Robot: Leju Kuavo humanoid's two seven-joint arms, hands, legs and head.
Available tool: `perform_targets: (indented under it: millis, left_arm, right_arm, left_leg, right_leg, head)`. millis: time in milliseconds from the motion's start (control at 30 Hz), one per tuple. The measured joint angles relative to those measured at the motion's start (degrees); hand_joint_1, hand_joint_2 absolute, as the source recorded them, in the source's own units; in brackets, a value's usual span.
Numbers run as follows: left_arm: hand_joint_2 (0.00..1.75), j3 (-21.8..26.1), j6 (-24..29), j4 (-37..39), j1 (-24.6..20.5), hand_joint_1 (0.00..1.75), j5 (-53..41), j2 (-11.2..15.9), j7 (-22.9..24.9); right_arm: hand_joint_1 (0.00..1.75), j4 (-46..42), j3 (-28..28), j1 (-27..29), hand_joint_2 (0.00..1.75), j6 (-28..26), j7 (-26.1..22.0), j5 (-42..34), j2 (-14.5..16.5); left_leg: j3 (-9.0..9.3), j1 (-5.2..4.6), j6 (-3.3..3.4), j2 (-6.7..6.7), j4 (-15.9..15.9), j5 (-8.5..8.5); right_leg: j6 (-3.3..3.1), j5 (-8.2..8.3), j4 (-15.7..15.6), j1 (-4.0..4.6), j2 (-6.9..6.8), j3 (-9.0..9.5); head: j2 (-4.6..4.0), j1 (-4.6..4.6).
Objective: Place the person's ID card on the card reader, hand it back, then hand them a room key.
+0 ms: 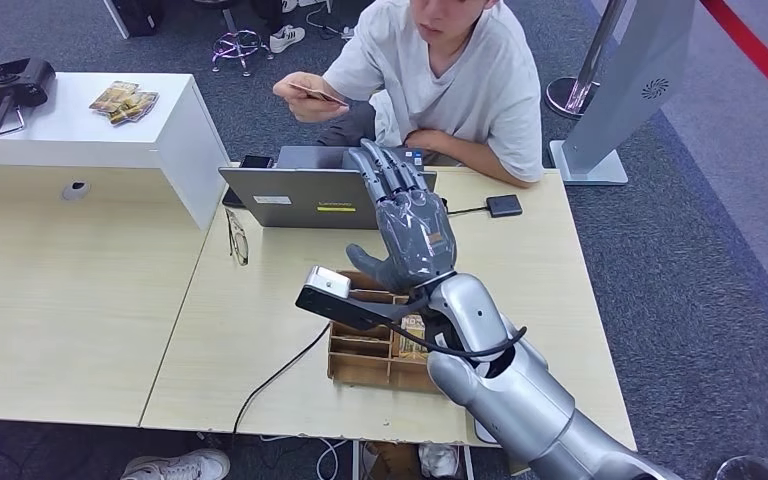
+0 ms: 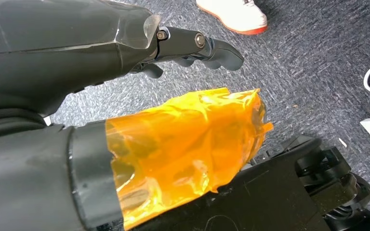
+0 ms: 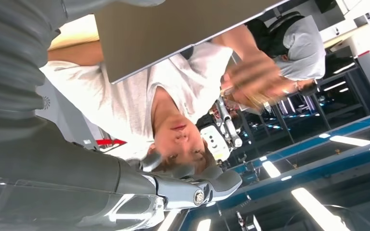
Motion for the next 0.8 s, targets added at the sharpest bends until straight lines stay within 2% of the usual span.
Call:
perform_targets:
  millis: [200,467,800]
  left_arm:
    - [0.0,0.0,0.41,0.0,0.11,0.0,0.65,0.0,0.0]
    - [0.0,0.08,1.19,0.0,0.3,0.0,2.06,0.0,-0.12]
    - [0.0,0.69,2.31,0.0,0.5,0.0,3.41,0.0,-0.14]
  right_arm:
    - [0.0,-2.18,0.0,1.71,0.0,-2.43,-1.76,-0.81,-0.02]
    - [0.0,-10.78,0.02,7.56,0.0,-7.16,-6.19,-3.13,-0.26]
    - [0.0,-20.57,0.31,16.67,0.0,-9.28,-15.46,-17.18,-0.96]
  left_leg:
    - [0.0,0.0,0.0,0.0,0.0,0.0]
    - [-0.01,0.0,-0.01,0.0,0.0,-0.02]
    - [0.0,0.0,-0.01,0.0,-0.01,-0.03]
  right_leg:
    - [0.0,0.0,0.0,0.0,0.0,-0.01]
    - [0.0,-0.02,-0.01,0.0,0.0,-0.02]
    - [0.0,-0.02,-0.01,0.0,0.0,-0.01]
  head:
    - [0.0,-0.01]
    - [0.0,-0.02]
    - [0.0,-0.03]
